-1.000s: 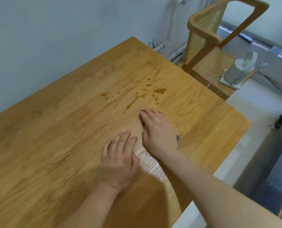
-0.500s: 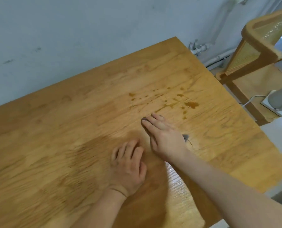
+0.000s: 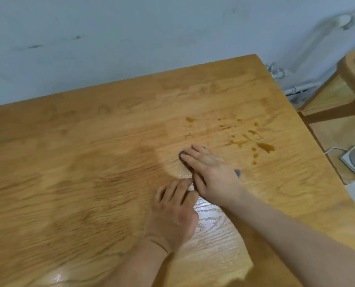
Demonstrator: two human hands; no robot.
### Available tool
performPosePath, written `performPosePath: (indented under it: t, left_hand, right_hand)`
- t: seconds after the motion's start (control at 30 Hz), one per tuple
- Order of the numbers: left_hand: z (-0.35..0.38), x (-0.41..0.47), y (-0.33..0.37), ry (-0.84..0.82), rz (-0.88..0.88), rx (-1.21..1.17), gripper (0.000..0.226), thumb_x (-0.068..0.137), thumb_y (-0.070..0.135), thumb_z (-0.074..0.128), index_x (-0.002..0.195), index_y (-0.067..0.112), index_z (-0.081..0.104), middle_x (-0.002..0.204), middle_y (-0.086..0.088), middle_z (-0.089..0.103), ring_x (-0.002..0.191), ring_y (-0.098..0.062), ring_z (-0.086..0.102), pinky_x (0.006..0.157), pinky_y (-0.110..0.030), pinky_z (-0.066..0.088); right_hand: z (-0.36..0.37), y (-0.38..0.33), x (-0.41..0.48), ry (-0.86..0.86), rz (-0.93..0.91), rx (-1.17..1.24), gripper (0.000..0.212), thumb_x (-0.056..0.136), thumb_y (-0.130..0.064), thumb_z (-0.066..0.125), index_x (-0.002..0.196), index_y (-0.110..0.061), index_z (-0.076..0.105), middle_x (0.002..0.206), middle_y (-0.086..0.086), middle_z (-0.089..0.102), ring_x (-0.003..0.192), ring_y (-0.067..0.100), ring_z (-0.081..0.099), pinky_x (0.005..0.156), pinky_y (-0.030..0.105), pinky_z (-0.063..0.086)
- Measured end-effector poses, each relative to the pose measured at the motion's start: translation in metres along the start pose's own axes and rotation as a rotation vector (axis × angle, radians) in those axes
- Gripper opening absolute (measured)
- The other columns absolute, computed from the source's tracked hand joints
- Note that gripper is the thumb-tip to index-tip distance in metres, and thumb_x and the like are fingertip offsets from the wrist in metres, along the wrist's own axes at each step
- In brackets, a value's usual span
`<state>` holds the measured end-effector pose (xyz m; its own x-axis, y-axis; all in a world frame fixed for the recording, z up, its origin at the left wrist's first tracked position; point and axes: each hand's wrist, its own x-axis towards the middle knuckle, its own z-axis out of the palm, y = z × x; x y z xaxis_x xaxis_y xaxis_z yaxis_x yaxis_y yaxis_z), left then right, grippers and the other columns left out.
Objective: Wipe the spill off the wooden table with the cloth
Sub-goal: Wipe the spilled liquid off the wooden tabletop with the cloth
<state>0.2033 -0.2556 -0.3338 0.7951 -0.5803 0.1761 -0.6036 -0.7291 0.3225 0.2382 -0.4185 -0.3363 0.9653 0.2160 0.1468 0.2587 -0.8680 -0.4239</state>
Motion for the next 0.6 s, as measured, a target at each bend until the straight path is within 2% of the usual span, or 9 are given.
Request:
performPosePath:
  t: [0.13, 0.2, 0.3, 0.4, 0.6]
  left_hand:
    - [0.0, -0.002, -0.001, -0.034, 0.001, -0.024, 0.025, 0.068, 0.022, 0.051, 0.09, 0.017, 0.062, 0.119, -0.005, 0.061, 0.105, -0.025, 0.054, 0.082, -0.04, 0.038]
    - [0.0, -0.003, -0.002, -0.046, -0.017, -0.077, 0.026, 0.071, 0.024, 0.05, 0.092, 0.017, 0.062, 0.12, -0.004, 0.06, 0.106, -0.024, 0.053, 0.085, -0.038, 0.037]
    - [-0.001, -0.005, -0.003, -0.007, -0.012, -0.139, 0.02, 0.075, 0.019, 0.05, 0.09, 0.017, 0.064, 0.112, -0.002, 0.061, 0.107, -0.023, 0.053, 0.089, -0.036, 0.035]
    - [0.0, -0.007, -0.007, 0.054, -0.02, -0.219, 0.012, 0.078, 0.014, 0.05, 0.078, 0.015, 0.062, 0.098, -0.004, 0.059, 0.096, -0.025, 0.053, 0.083, -0.038, 0.041]
    - [-0.011, 0.009, -0.025, 0.061, -0.134, -0.346, 0.022, 0.077, 0.012, 0.042, 0.083, 0.013, 0.063, 0.097, -0.002, 0.056, 0.091, -0.02, 0.049, 0.082, -0.034, 0.043]
  right_hand:
    - [0.007, 0.002, 0.102, 0.048, 0.203, -0.041, 0.049, 0.086, -0.011, 0.045, 0.134, -0.014, 0.055, 0.138, 0.002, 0.057, 0.136, 0.027, 0.043, 0.109, 0.043, 0.038]
    - [0.01, -0.002, 0.113, 0.057, 0.266, -0.047, 0.049, 0.088, -0.012, 0.042, 0.136, -0.015, 0.052, 0.14, 0.001, 0.054, 0.137, 0.027, 0.04, 0.111, 0.044, 0.035]
    - [0.01, -0.019, 0.051, 0.065, 0.206, -0.04, 0.048, 0.09, -0.014, 0.042, 0.136, -0.018, 0.055, 0.142, -0.002, 0.053, 0.139, 0.021, 0.04, 0.114, 0.039, 0.032]
    - [0.005, -0.031, -0.013, -0.017, 0.194, -0.059, 0.047, 0.094, -0.02, 0.038, 0.138, -0.023, 0.053, 0.148, -0.004, 0.047, 0.143, 0.017, 0.033, 0.118, 0.035, 0.023]
    - [0.004, -0.028, -0.006, -0.039, 0.195, -0.14, 0.049, 0.092, -0.024, 0.038, 0.14, -0.026, 0.051, 0.149, -0.006, 0.046, 0.143, 0.015, 0.033, 0.114, 0.037, 0.03]
